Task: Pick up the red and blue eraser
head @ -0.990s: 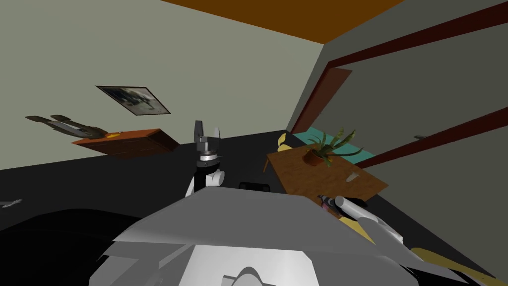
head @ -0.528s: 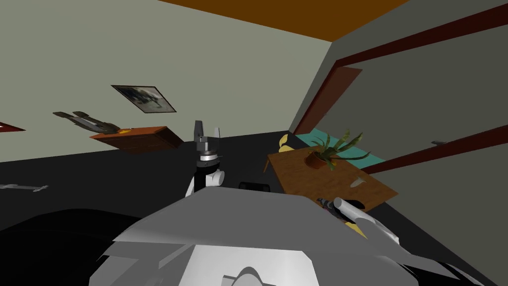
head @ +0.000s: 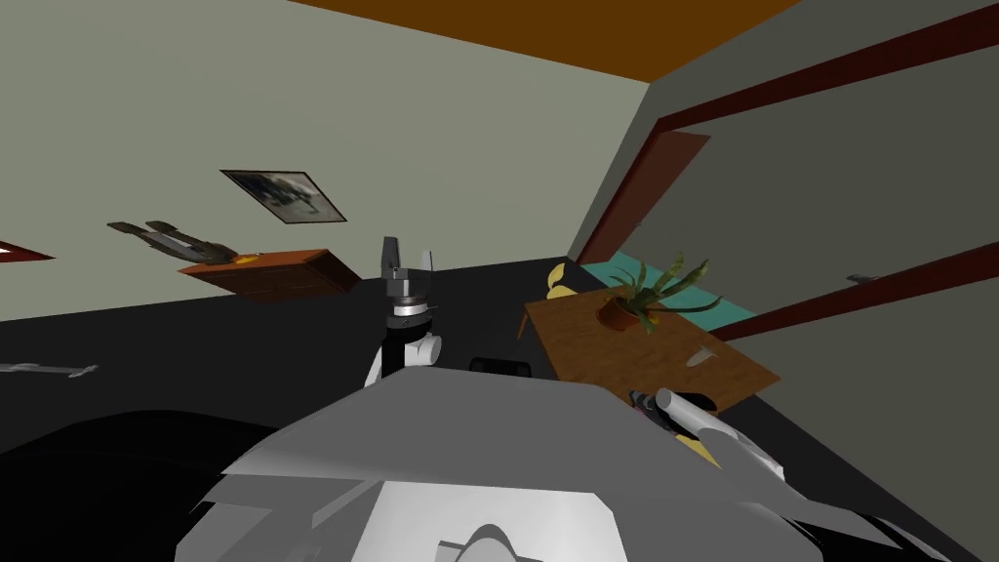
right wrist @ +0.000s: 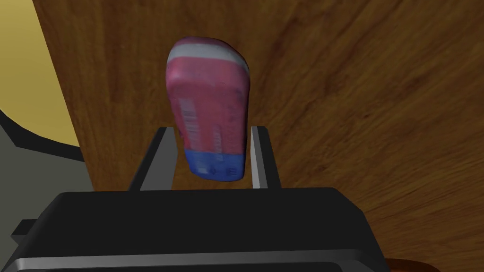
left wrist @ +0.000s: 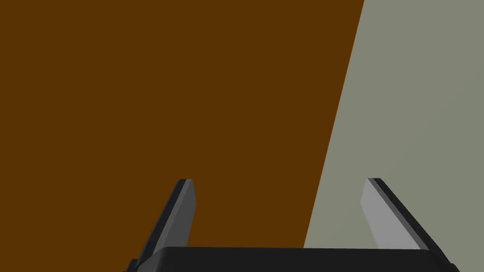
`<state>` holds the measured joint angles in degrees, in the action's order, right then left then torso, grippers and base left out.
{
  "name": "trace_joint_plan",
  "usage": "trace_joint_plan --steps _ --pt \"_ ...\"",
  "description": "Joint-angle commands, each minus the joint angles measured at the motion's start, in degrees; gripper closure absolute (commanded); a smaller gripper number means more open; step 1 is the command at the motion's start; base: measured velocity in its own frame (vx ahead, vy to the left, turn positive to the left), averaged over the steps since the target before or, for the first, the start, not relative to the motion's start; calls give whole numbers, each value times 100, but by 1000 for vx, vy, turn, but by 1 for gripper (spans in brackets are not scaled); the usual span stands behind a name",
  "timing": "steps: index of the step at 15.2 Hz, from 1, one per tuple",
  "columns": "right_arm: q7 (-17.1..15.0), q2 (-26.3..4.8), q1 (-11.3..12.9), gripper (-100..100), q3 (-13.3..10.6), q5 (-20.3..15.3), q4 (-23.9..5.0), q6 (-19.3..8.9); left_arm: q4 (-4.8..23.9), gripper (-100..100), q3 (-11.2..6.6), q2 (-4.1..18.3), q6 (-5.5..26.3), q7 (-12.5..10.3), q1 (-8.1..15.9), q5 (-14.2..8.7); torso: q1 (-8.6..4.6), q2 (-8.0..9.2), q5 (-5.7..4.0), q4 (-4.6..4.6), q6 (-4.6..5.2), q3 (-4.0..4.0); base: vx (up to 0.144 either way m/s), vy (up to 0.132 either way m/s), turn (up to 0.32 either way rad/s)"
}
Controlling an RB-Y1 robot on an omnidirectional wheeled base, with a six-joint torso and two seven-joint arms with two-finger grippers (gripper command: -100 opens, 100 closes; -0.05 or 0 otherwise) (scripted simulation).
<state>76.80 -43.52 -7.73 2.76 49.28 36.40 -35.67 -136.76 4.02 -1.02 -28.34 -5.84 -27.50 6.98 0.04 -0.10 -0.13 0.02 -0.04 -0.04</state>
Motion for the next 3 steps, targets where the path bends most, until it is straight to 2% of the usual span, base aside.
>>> trace_joint_plan --steps 1,2,3 --pt "171 -165 -56 100 61 188 111 -173 0 0 0 0 0 0 0 0 0 0 0 0 0 0 18 105 -95" --pt "204 -198 -63 100 73 223 125 -203 0 0 0 0 0 0 0 0 20 -1 4 0 1 -1 15 113 -67" --pt "76 -144 -78 100 47 122 157 -152 0 0 1 -1 0 0 0 0 31 -2 5 0 0 -1 9 64 -29"
